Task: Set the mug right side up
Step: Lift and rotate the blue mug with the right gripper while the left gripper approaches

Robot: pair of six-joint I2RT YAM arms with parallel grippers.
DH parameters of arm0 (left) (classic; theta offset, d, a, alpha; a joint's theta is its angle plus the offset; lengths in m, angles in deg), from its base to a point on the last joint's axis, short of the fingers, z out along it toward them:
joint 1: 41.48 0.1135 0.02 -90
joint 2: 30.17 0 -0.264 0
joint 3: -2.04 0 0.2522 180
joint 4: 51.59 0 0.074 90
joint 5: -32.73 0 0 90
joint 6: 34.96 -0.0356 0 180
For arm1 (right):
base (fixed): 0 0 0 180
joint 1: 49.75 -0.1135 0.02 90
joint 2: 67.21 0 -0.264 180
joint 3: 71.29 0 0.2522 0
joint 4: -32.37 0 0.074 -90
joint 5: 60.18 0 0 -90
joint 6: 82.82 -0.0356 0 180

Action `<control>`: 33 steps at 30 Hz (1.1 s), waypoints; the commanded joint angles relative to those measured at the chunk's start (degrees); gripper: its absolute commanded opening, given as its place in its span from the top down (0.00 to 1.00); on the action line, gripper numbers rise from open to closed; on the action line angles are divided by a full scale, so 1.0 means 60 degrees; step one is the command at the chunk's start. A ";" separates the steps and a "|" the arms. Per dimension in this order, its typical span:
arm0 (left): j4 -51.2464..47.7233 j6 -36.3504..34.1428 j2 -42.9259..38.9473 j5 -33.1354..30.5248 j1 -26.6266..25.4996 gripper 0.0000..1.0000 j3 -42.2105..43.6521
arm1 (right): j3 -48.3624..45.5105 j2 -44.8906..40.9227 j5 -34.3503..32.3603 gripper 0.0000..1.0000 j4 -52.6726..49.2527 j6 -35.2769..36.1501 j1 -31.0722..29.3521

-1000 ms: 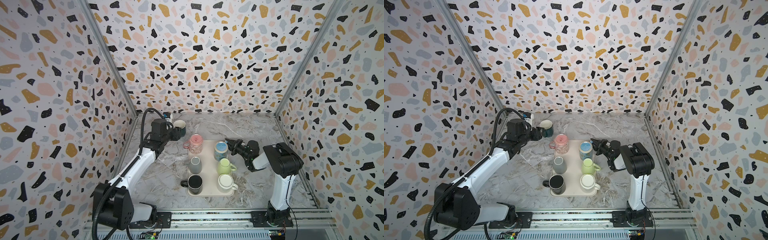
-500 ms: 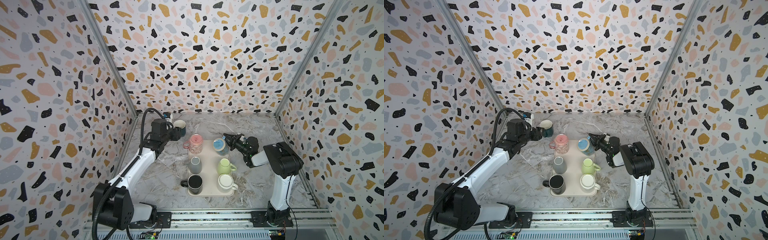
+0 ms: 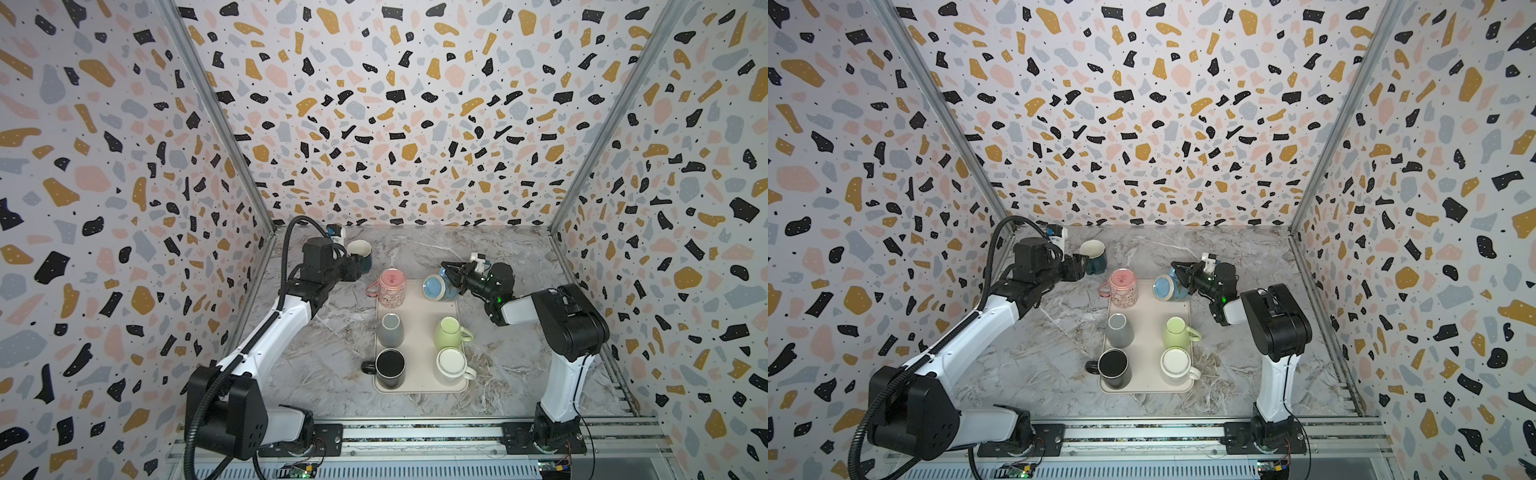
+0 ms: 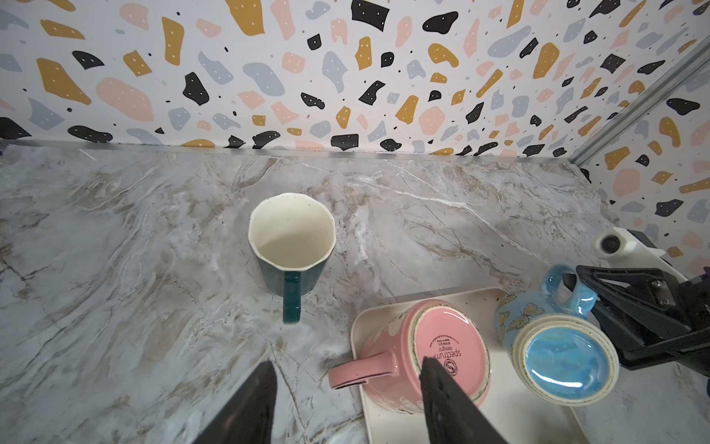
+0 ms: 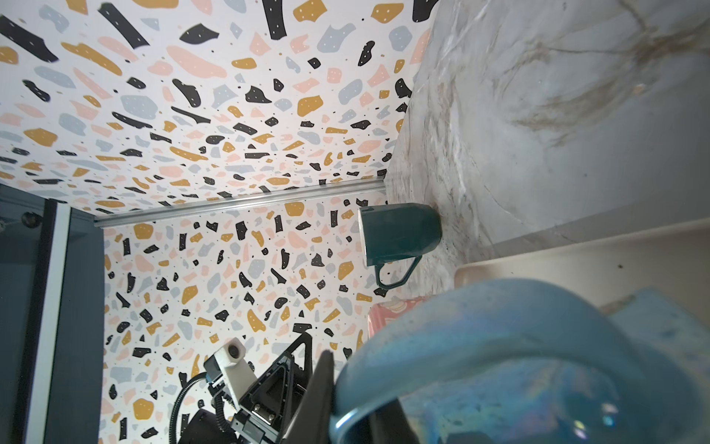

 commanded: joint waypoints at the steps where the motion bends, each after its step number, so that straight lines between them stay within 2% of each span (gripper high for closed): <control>1: 0.0065 -0.0042 -0.0128 0.0155 0.0034 0.39 -0.0297 | 0.0693 -0.0910 0.0508 1.00 -0.0126 0.1227 -0.0141; 5: 0.0076 -0.0020 -0.0102 0.0256 0.0027 0.39 -0.0422 | 0.1195 -0.1320 0.0625 1.00 -0.1558 0.2895 -0.0290; 10: 0.0059 -0.0020 -0.0072 0.0381 0.0028 0.39 -0.0633 | 0.1733 -0.2149 0.0212 1.00 -0.3776 0.5473 -0.0491; 17: 0.0127 0.0112 0.0008 0.0828 0.0033 0.39 -0.0876 | 0.2244 -0.2660 0.0225 1.00 -0.4921 0.7743 -0.0612; 20: -0.0055 0.0028 0.0019 0.1174 0.0029 0.39 -0.1113 | 0.2724 -0.2828 0.0336 1.00 -0.5924 0.9526 -0.0841; 24: -0.0610 -0.0173 0.0146 0.1890 0.0020 0.38 -0.1636 | 0.3317 -0.3244 -0.0296 1.00 -0.7794 1.2511 -0.1427; 26: -0.1086 -0.0358 0.0318 0.2371 0.0020 0.38 -0.2005 | 0.3412 -0.3429 -0.0499 1.00 -0.8276 1.3580 -0.1670; 33: -0.3179 -0.1169 0.1025 0.3508 -0.0038 0.39 -0.3329 | 0.3156 -0.4140 -0.0928 1.00 -0.9017 1.6332 -0.2252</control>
